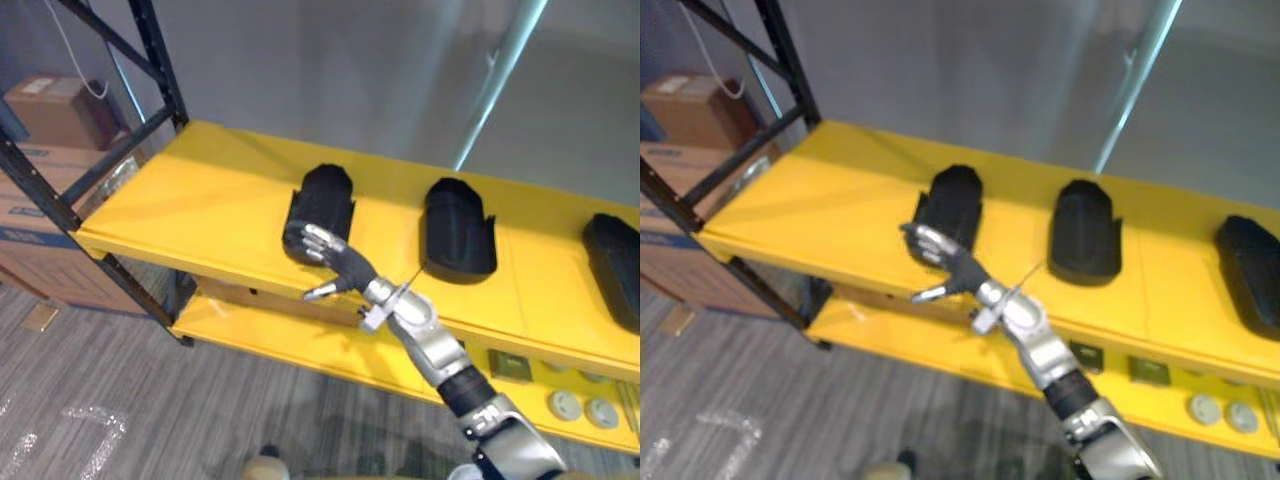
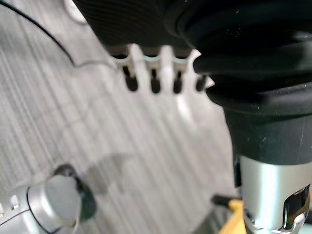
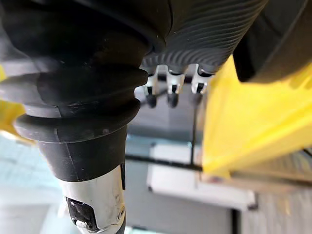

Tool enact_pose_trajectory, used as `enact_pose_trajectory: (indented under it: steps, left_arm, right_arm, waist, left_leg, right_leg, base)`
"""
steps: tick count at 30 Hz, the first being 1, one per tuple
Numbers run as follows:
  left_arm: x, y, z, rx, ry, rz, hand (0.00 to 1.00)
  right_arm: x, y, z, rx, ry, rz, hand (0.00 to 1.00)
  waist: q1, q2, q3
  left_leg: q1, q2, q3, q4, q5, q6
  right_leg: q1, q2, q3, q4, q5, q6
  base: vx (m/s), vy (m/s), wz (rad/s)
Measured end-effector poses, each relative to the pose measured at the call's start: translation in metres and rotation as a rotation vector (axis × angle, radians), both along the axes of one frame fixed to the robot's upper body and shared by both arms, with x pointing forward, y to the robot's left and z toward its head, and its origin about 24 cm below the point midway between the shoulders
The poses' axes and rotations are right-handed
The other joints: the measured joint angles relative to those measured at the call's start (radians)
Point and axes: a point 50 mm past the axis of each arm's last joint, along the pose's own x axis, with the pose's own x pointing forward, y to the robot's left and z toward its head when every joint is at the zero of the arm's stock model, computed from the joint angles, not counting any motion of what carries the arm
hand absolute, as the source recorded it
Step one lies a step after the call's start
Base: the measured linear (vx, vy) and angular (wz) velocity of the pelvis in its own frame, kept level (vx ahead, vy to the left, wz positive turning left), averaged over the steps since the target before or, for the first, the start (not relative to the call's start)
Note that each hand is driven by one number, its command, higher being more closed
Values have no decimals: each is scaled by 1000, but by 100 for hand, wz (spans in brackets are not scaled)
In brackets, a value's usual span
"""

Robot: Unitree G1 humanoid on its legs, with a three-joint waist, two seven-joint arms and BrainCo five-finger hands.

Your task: Walk over and take plastic housings, then place them on the shelf

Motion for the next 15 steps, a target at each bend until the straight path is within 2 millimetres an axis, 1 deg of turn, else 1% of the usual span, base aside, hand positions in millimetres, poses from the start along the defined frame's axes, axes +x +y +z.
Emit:
enact_pose_trajectory:
  steps: [3, 7, 9, 10, 15]
  left_arm:
    - [1, 1, -1, -4, 8, -32, 0]
    - [3, 3, 0, 2, 8, -47, 0]
    - [6, 4, 0, 2, 0, -59, 0]
    - [8, 3, 0, 7, 10, -99, 0]
    - [13, 0, 0, 3, 8, -130, 0]
  right_arm:
    - [-3, -1, -10, -59, 40, 24, 0]
    - [-3, -2, -13, -60, 52, 14, 0]
    - [-1, -2, -20, -63, 81, 2, 0]
    - [0, -3, -26, -71, 107, -9, 0]
    - [3, -5, -31, -90, 100, -50, 0]
  waist:
    - [-3, -5, 4]
    - [-2, -4, 23]
    - [-1, -3, 31]
    - [1, -3, 32]
    - [3, -1, 56]
  left_leg:
    - [-1, 0, 1, -1, 0, 0]
    - [1, -1, -1, -3, 4, 1]
    - [2, -2, -3, -17, 16, 1]
    - [3, -2, -5, -27, 22, 0]
    - [15, -2, -9, -39, 33, 0]
  right_leg:
    - [-1, 0, 0, 1, 0, 0]
    - [-1, -1, -3, 6, 0, 0]
    - [-5, -2, -5, 7, -1, 0]
    - [-7, -2, -7, 7, -1, 0]
    - [-4, -3, -11, 15, -4, 1]
  base:
    - [2, 3, -1]
    - [-8, 0, 1]
    - [-44, -4, 6]
    - [-36, -7, 5]
    - [-20, -5, 1]
